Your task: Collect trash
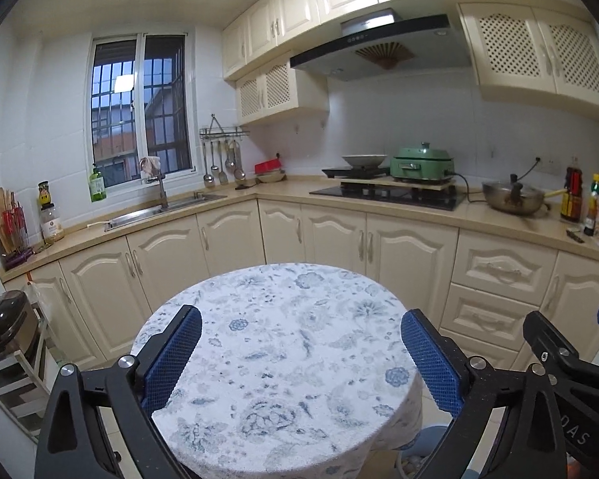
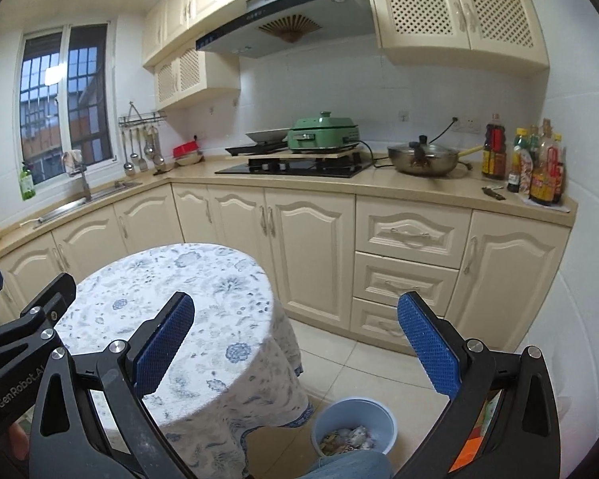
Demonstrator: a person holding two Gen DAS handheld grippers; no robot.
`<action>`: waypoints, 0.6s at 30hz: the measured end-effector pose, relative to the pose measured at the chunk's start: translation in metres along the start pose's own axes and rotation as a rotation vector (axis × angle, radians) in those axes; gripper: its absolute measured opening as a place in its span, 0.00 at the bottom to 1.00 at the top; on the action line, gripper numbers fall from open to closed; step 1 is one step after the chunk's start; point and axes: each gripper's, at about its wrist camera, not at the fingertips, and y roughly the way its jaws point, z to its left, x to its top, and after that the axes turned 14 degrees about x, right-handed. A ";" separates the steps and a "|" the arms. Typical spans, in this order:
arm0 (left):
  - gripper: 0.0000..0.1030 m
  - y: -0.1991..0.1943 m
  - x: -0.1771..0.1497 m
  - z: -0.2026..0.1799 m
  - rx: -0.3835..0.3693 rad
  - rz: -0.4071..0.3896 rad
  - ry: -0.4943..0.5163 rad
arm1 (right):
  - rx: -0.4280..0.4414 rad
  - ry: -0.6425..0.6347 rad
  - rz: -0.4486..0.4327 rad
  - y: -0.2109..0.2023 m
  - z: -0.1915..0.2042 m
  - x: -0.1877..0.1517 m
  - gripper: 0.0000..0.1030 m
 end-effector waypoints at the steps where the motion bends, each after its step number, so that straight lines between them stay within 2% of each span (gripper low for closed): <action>1: 0.96 0.001 -0.001 0.000 0.000 0.003 -0.002 | -0.005 -0.003 0.001 -0.001 0.000 0.000 1.00; 18: 0.96 0.010 0.012 0.014 -0.002 0.060 -0.039 | -0.024 -0.012 0.018 -0.003 0.006 0.001 1.00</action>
